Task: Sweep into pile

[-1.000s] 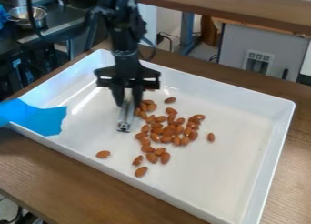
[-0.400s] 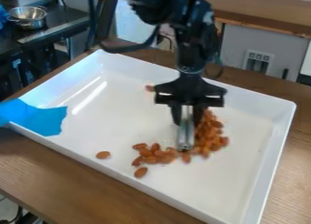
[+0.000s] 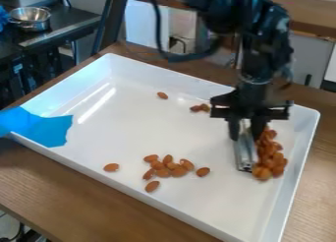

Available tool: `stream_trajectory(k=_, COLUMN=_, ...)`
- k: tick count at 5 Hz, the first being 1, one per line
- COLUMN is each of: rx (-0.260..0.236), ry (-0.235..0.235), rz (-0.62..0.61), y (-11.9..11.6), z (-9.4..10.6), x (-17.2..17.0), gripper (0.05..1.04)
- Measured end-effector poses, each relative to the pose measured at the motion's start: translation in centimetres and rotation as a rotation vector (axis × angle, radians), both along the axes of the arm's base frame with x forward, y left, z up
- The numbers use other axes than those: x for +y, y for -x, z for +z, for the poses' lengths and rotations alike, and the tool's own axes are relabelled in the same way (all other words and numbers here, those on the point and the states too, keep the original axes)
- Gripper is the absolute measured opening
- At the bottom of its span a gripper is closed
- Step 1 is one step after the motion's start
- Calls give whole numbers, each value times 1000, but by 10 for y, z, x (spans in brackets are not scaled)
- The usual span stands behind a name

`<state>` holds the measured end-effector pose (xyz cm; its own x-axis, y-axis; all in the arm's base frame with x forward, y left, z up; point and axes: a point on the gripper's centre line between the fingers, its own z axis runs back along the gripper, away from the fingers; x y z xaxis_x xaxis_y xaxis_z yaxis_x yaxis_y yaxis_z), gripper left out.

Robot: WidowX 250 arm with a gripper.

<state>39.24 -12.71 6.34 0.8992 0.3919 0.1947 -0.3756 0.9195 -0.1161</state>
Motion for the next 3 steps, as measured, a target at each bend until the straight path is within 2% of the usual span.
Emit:
stream_trajectory(k=1, rx=1, ry=11, rz=35, y=-11, z=2, x=-17, gripper=356)
stream_trajectory(k=2, rx=28, ry=34, rz=42, y=-9, z=4, x=-22, gripper=357)
stream_trajectory(k=3, rx=47, ry=85, rz=27, y=0, z=22, x=-11, gripper=357)
